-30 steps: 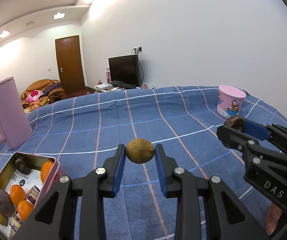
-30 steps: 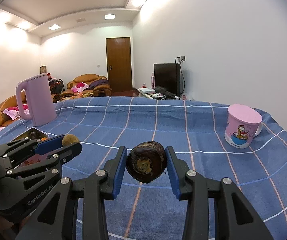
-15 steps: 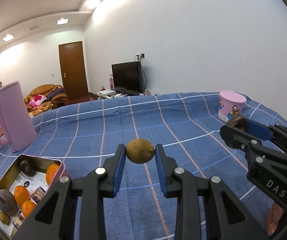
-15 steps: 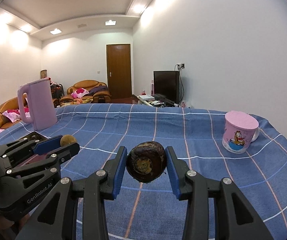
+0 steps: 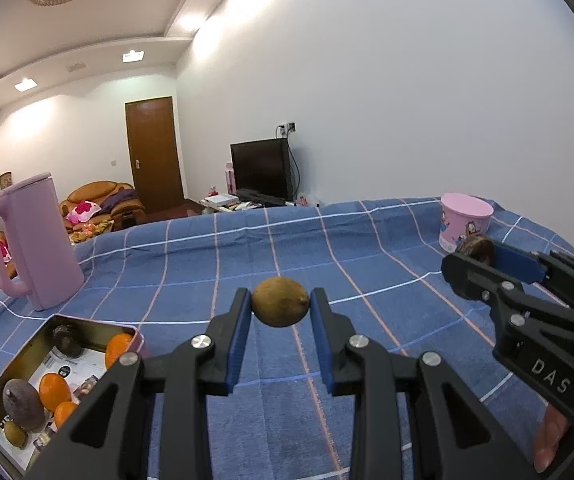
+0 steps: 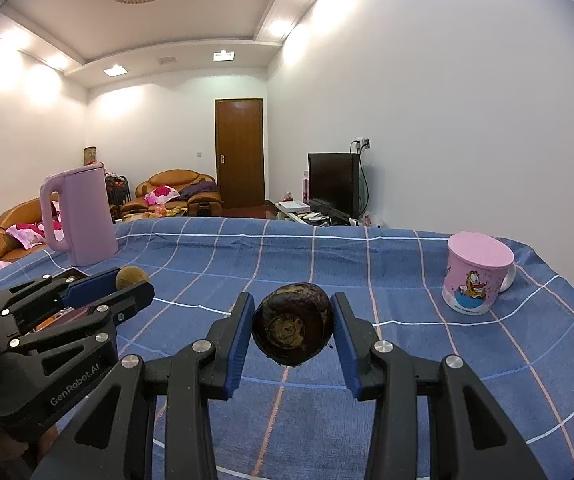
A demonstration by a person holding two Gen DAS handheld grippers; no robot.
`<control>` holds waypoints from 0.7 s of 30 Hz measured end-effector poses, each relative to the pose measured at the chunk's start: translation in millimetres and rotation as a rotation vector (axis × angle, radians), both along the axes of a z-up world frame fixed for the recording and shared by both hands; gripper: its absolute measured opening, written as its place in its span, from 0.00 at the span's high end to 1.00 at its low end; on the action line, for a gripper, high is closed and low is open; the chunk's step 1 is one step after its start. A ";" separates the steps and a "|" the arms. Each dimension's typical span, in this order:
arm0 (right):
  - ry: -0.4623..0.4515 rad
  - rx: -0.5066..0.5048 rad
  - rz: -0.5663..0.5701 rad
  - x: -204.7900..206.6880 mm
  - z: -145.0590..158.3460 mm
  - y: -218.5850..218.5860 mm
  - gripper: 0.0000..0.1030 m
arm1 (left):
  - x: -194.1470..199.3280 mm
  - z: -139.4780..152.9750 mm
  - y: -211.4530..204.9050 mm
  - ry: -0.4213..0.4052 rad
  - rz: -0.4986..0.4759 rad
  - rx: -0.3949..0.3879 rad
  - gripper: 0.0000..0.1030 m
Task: Organize fruits
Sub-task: 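Lift the kiwi in the left tool while the right tool lifts the brown fruit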
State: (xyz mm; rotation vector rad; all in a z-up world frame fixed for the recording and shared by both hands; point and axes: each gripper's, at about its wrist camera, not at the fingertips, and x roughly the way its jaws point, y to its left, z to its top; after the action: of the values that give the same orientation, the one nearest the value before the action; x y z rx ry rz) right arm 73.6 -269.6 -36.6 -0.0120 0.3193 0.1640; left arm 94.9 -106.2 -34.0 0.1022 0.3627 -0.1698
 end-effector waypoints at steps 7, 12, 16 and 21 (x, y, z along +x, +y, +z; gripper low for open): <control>-0.008 -0.004 0.004 -2.9 0.7 1.7 0.60 | -2.2 -0.2 1.1 0.003 0.004 -0.006 0.69; -0.008 -0.012 0.014 -4.7 0.7 6.1 0.60 | -3.0 -0.6 4.3 0.011 0.010 -0.014 0.69; -0.006 -0.015 0.024 -7.2 1.2 11.8 0.60 | -6.4 -1.2 9.7 0.018 0.022 -0.018 0.69; 0.005 -0.023 0.046 -8.4 1.0 21.2 0.60 | -13.7 -0.7 21.6 0.022 0.044 -0.026 0.69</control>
State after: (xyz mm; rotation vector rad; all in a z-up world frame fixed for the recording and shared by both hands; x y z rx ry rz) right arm 65.2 -248.4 -35.7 -0.0413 0.3258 0.2056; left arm 81.1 -84.6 -34.7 0.0670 0.3840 -0.1323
